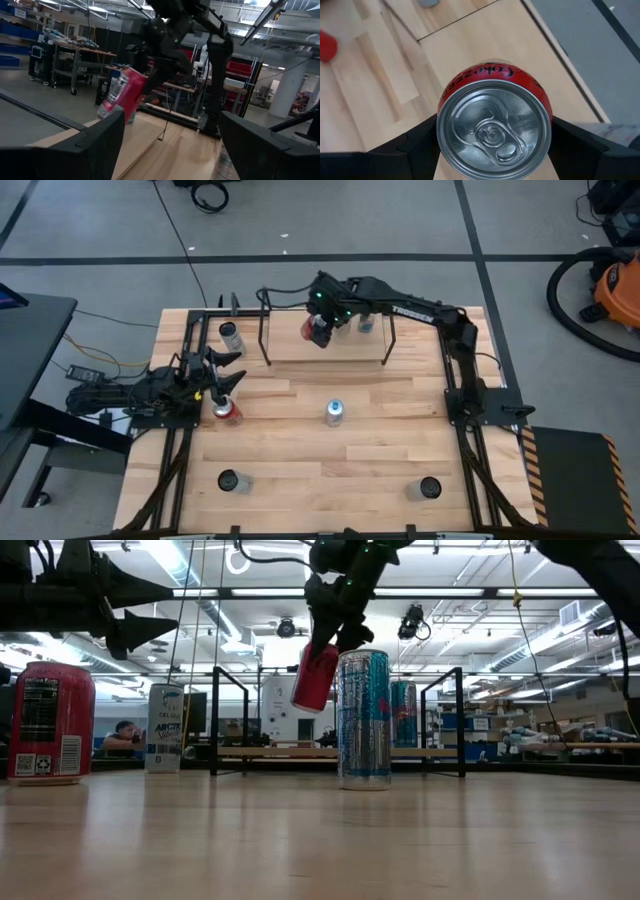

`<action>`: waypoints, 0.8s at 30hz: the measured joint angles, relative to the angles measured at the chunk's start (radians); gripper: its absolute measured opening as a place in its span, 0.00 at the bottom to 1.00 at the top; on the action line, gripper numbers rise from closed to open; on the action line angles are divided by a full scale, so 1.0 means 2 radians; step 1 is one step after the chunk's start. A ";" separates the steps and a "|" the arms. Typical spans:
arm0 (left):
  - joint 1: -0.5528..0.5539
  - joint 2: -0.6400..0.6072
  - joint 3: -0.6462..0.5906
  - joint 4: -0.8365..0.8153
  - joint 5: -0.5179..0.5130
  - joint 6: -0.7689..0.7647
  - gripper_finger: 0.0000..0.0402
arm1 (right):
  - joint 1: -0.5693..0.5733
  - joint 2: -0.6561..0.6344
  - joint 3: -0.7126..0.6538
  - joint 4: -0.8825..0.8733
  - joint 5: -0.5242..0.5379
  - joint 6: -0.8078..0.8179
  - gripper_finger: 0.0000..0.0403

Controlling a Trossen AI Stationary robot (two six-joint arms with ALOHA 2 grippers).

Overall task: Place canned beverage on shelf
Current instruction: Put the right red-black soda can on the shelf

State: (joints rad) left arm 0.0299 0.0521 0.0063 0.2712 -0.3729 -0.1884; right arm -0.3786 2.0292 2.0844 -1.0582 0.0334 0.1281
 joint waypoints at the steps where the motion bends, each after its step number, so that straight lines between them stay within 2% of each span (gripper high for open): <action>1: 0.000 0.000 0.000 0.001 0.000 0.001 0.80 | -0.003 0.006 0.007 -0.001 0.000 0.000 0.77; 7: 0.013 0.000 0.000 0.004 -0.042 0.001 0.80 | -0.024 0.033 0.046 -0.023 -0.014 0.009 0.77; 15: 0.036 0.000 0.000 0.004 -0.044 0.022 0.80 | -0.034 0.053 0.045 -0.060 -0.011 0.008 0.77; 24: 0.058 0.000 0.000 0.008 -0.043 0.043 0.80 | -0.023 0.064 0.044 -0.058 -0.016 0.004 0.77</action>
State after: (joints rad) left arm 0.1456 0.0525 0.0063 0.2871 -0.4583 -0.1022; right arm -0.4254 2.1575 2.1723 -1.1734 0.0021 0.1352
